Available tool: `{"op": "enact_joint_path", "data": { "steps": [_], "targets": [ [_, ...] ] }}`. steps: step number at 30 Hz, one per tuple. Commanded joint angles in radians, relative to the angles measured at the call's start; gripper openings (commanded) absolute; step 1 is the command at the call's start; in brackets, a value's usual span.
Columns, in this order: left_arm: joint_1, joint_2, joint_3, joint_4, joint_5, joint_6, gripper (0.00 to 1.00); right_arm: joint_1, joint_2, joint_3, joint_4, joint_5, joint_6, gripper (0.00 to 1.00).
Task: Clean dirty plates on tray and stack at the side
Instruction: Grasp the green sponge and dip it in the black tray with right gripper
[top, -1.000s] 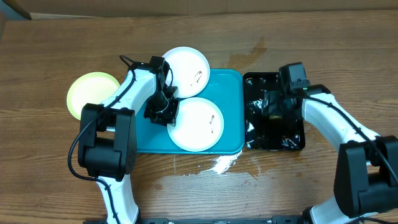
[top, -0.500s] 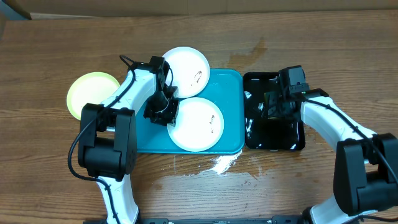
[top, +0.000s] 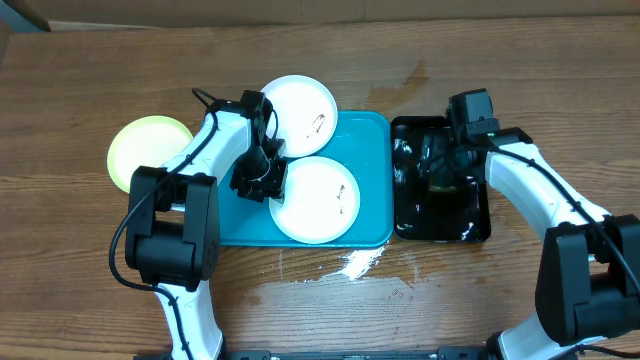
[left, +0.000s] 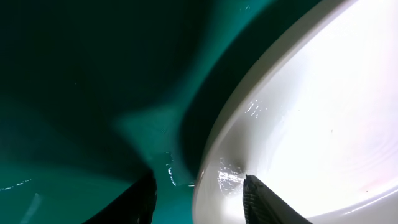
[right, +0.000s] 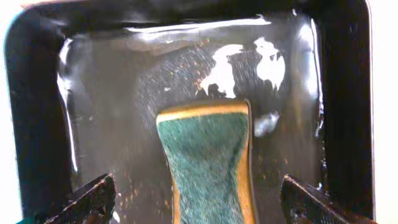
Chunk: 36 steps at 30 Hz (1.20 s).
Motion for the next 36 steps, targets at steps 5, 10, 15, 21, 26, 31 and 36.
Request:
{"op": "enact_joint_path", "data": {
  "steps": [5,10,15,21,26,31,36],
  "targets": [
    [0.002,-0.019,-0.007,0.002,-0.010,-0.008,0.48,0.000,0.085,-0.033,0.103,-0.016,0.001,0.86],
    [0.002,-0.019,-0.010,0.022,-0.010,-0.015,0.43,0.000,0.117,-0.034,0.146,-0.017,0.001,0.49],
    [0.002,-0.019,-0.029,0.040,-0.010,-0.016,0.39,0.000,0.117,-0.032,0.143,-0.018,0.001,0.19],
    [0.002,-0.019,-0.042,0.043,-0.010,-0.015,0.32,0.000,0.101,0.053,0.001,-0.081,0.001,0.75],
    [0.002,-0.019,-0.042,0.041,-0.009,-0.015,0.33,0.000,0.099,0.084,-0.066,-0.080,0.001,0.82],
    [0.002,-0.019,-0.043,0.044,-0.009,-0.015,0.33,0.002,0.100,0.029,-0.055,-0.080,0.001,0.73],
    [0.002,-0.019,-0.043,0.048,-0.006,-0.015,0.33,0.002,0.100,-0.040,0.047,-0.057,0.001,0.50]
  ]
}}
